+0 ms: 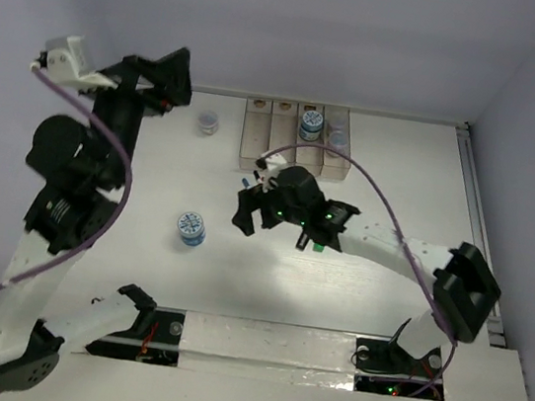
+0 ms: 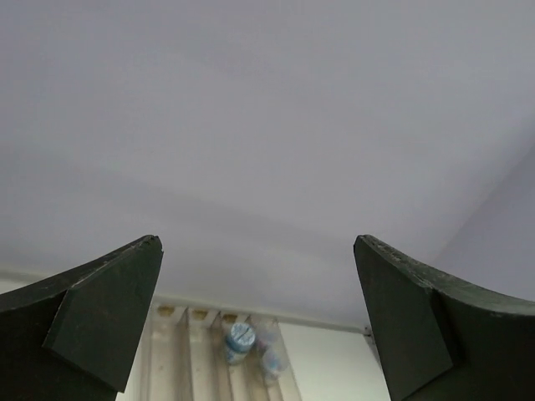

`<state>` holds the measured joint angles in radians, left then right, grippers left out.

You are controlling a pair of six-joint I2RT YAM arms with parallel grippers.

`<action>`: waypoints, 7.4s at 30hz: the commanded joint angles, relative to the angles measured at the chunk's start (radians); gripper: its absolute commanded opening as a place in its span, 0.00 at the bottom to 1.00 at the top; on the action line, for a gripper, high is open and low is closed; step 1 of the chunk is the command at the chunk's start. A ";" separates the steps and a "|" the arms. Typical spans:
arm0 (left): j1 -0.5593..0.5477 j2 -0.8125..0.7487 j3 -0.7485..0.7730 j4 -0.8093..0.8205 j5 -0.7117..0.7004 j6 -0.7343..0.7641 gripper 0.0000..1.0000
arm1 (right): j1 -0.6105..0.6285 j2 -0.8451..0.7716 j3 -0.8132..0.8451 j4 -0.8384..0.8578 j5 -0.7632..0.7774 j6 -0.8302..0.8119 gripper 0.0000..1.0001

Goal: Sort the stationery into containers
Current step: Pick up the stationery from the center of the board, then place the stationery in the storage box, then pick up the stationery from the center of the board, then place the stationery in the storage box.

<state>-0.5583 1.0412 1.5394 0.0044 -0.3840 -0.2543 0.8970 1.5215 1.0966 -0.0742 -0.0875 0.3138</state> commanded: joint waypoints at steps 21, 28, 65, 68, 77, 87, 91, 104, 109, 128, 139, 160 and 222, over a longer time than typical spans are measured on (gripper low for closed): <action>0.012 -0.484 -0.559 -0.371 -0.297 -0.008 0.99 | 0.206 0.761 0.850 -0.337 0.097 -0.188 1.00; 0.012 -0.483 -0.585 -0.334 -0.299 0.007 0.99 | 0.224 0.706 0.816 -0.297 0.095 -0.190 1.00; 0.012 -0.443 -0.562 -0.322 -0.228 -0.016 0.99 | 0.214 0.607 0.766 -0.119 0.186 -0.154 0.56; 0.012 -0.416 -0.564 -0.307 -0.198 -0.023 0.99 | 0.152 0.487 0.683 -0.084 0.248 -0.166 0.55; 0.021 -0.255 -0.585 -0.233 -0.075 -0.069 0.99 | -0.215 0.296 0.514 -0.098 0.226 -0.154 0.55; 0.021 -0.093 -0.510 -0.222 -0.038 -0.085 0.99 | -0.406 0.408 0.601 -0.104 0.183 -0.188 0.55; 0.031 -0.043 -0.481 -0.218 -0.035 -0.091 0.99 | -0.425 0.463 0.649 -0.118 0.143 -0.193 0.56; 0.136 0.036 -0.476 -0.188 0.063 -0.097 0.99 | -0.448 0.542 0.661 -0.099 0.137 -0.190 0.60; 0.215 0.106 -0.441 -0.202 0.132 -0.102 0.98 | -0.448 0.571 0.697 -0.114 0.135 -0.188 0.97; 0.320 0.871 0.196 -0.300 0.076 -0.076 0.86 | -0.448 0.023 0.235 0.063 -0.060 -0.032 1.00; 0.411 1.137 0.406 -0.311 0.178 -0.010 0.87 | -0.429 -0.104 0.036 0.113 -0.100 0.018 1.00; 0.411 1.263 0.476 -0.290 0.247 0.067 0.84 | -0.348 -0.050 0.078 0.105 -0.067 -0.007 1.00; -0.198 1.180 0.688 -0.271 0.258 -0.031 0.13 | -0.366 -0.738 0.020 -0.233 0.532 -0.053 0.99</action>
<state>-0.7517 2.1948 2.1563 -0.2756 -0.1097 -0.2726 0.5362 0.8085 1.1049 -0.2695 0.4191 0.2611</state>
